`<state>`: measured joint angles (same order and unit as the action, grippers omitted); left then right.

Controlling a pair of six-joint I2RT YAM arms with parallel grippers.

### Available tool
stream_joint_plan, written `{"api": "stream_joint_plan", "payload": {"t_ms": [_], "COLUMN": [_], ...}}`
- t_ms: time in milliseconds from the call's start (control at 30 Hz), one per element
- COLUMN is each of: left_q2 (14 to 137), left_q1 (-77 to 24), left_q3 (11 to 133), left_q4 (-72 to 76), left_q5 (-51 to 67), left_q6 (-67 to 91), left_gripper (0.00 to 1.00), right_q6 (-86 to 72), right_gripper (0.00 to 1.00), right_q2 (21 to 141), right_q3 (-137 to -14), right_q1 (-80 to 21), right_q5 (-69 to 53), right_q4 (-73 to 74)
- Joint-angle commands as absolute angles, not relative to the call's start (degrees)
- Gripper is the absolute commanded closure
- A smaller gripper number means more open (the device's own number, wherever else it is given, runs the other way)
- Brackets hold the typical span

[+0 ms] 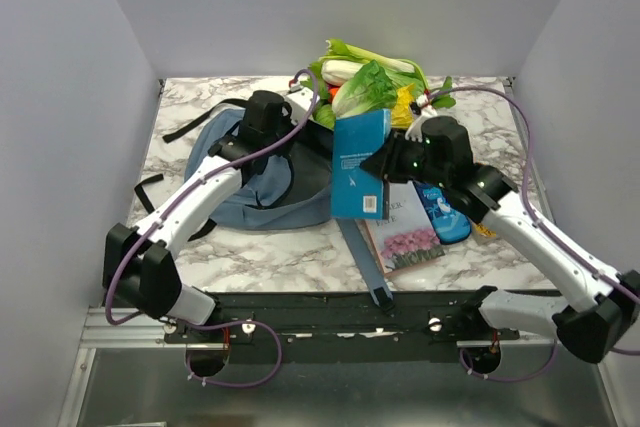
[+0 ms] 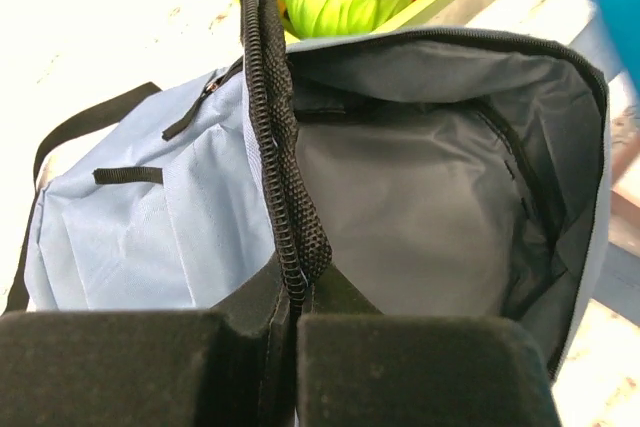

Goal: Pack the student bag
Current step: Place the book in the student bag.

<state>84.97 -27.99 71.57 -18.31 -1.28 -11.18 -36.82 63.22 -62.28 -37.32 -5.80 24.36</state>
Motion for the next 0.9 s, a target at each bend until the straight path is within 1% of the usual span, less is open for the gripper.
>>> {"api": "stream_joint_plan", "payload": {"t_ms": [0,67,133,200,300,467,600,633,667,767,867], "left_q2": [79.03,77.88,76.21,74.89,74.18,72.86,71.11,70.84,70.67,70.49,70.14], "left_q1": [-28.21,-28.21,-28.21,-28.21,-28.21,-28.21,-28.13,-28.12,-28.12,-28.04,-27.86], "left_q3": [70.67,69.36,68.47,67.50,67.94,67.50,67.68,67.59,67.59,67.32,66.89], "left_q4": [-22.93,-22.77,-21.71,-21.36,-23.54,-25.83,-28.04,-28.39,-28.74,-30.06,-31.20], "left_q5": [5.10,5.53,5.89,7.46,10.97,14.85,19.94,20.73,22.40,25.13,27.06], "left_q6": [-10.81,-11.07,-11.77,-12.92,-14.15,-15.38,-15.73,-16.52,-16.96,-18.80,-20.29], "left_gripper": [1.00,1.00,1.00,1.00,1.00,1.00,1.00,1.00,1.00,1.00,1.00], "right_q6": [-42.09,-44.99,-48.14,-49.65,-51.68,-54.58,-56.42,-57.12,-57.39,-59.15,-61.07], "right_gripper": [0.99,0.99,0.99,0.99,0.99,0.99,0.99,0.99,0.99,0.99,0.99], "right_q2": [71.09,75.21,76.37,76.81,78.21,82.70,88.41,91.46,92.80,96.84,99.13], "right_q3": [-70.39,-71.80,-70.50,-66.74,-64.43,-64.51,-68.81,-70.12,-73.36,-78.38,-80.77], "right_q1": [-37.00,-37.00,-37.00,-37.00,-36.91,-37.09,-37.09,-37.09,-37.09,-37.09,-37.09], "right_q5": [-3.33,-7.80,-10.79,-12.12,-14.67,-19.42,-23.45,-24.51,-26.35,-28.20,-28.22], "right_q4": [18.11,18.02,17.49,14.69,12.31,8.62,6.33,6.33,6.59,6.68,5.11]}}
